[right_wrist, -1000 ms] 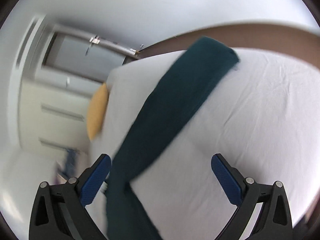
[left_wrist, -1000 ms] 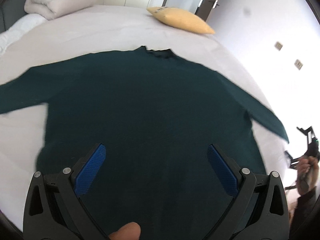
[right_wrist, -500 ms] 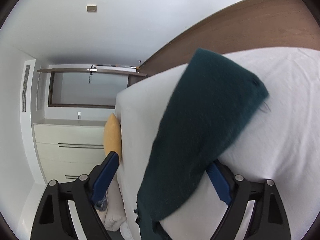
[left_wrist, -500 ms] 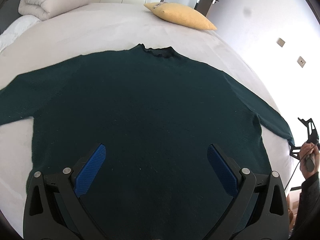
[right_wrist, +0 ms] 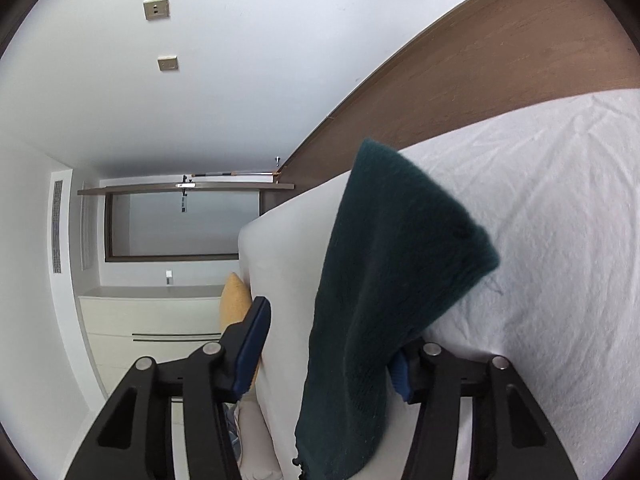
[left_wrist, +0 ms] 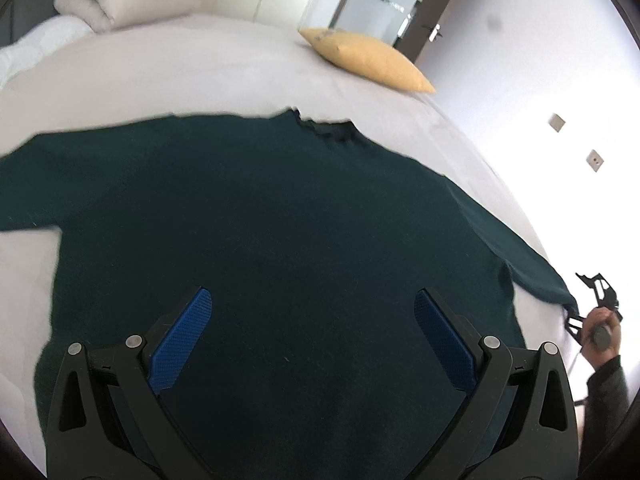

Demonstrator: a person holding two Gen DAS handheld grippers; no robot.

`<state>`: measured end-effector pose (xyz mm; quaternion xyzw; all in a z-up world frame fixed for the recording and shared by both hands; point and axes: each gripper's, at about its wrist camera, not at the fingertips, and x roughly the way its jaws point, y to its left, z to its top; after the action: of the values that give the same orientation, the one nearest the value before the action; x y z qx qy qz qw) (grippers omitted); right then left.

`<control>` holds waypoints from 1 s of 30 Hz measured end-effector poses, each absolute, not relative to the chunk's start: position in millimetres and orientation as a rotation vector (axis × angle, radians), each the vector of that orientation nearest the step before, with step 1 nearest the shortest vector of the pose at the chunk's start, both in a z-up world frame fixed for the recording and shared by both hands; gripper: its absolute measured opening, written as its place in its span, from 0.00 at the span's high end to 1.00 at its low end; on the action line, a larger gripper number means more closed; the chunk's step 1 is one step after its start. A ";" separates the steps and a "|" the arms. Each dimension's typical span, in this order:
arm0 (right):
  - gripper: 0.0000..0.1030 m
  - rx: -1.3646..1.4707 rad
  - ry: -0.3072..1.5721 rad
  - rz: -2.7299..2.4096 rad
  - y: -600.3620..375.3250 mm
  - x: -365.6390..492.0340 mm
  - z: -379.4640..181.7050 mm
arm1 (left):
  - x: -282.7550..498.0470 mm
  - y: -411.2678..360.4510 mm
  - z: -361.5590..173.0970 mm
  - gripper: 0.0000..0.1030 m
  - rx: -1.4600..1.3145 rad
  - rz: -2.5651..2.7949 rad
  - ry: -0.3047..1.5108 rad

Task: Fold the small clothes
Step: 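Grasp the cuff of one sweater sleeve with the right tool and lift it, then carry the held sleeve across the sweater body with the right tool and release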

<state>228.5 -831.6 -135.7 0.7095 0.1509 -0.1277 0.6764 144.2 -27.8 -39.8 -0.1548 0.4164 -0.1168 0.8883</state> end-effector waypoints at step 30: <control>0.91 1.071 0.474 -0.413 -789.5 249.9 -56.2 | 174.3 3.7 -45.7 0.00 -0.407 -0.292 0.874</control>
<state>249.9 -789.5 -56.2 0.5017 0.2220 -0.1934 0.8134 174.3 3.7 -45.7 -0.1952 0.4189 -0.1398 0.8757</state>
